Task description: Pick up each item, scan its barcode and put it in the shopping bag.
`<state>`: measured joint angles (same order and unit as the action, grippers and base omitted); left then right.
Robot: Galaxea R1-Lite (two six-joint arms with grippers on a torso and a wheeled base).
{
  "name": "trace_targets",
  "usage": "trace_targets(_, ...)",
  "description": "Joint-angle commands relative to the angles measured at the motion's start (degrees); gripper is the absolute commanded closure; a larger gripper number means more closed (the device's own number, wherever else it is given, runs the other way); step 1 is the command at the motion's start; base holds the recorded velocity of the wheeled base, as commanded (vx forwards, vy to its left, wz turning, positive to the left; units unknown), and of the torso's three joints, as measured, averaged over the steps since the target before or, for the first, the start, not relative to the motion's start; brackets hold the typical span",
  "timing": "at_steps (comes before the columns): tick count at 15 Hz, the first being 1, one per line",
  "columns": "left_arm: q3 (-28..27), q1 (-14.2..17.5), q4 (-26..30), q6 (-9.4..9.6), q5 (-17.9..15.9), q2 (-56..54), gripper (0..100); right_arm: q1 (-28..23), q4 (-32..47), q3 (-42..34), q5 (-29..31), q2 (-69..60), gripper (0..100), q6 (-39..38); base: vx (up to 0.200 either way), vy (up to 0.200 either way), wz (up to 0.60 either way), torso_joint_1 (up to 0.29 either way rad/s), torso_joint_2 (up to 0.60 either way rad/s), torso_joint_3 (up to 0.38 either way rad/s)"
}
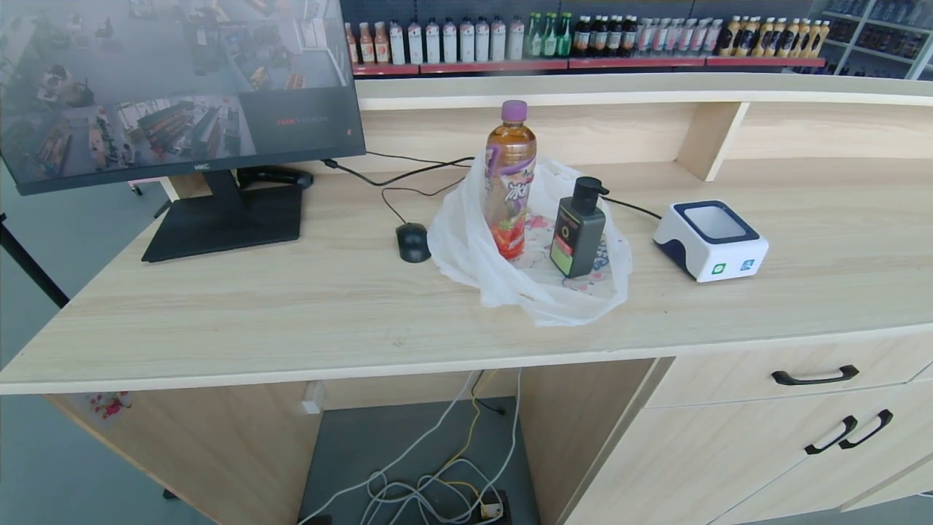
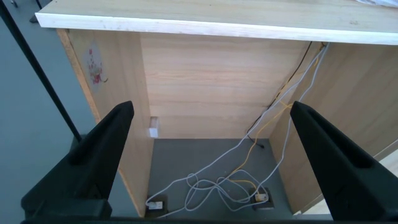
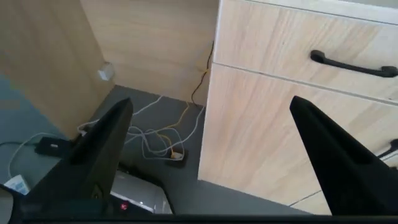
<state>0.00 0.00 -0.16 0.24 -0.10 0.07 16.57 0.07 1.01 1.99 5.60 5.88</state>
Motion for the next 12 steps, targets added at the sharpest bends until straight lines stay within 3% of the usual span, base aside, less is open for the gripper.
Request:
trace_targets(1,0.0,0.0,0.0,0.02,0.0,0.0,0,-14.3,0.5,0.2,-1.9,1.9,0,-0.8,0.000,0.000,0.00,0.000,0.00,0.000)
trace_targets(4,0.0,0.0,0.0,0.02,0.0,0.0,0,-16.4,0.2,-1.0,-2.4,-5.6,0,-2.6,0.000,0.000,0.00,0.000,0.00,0.000)
trace_targets(12,0.0,0.0,0.0,0.11,0.0,0.0,0,-16.4,0.2,-1.0,-2.4,-5.6,0,-3.6,0.000,0.000,0.00,0.000,0.00,0.000)
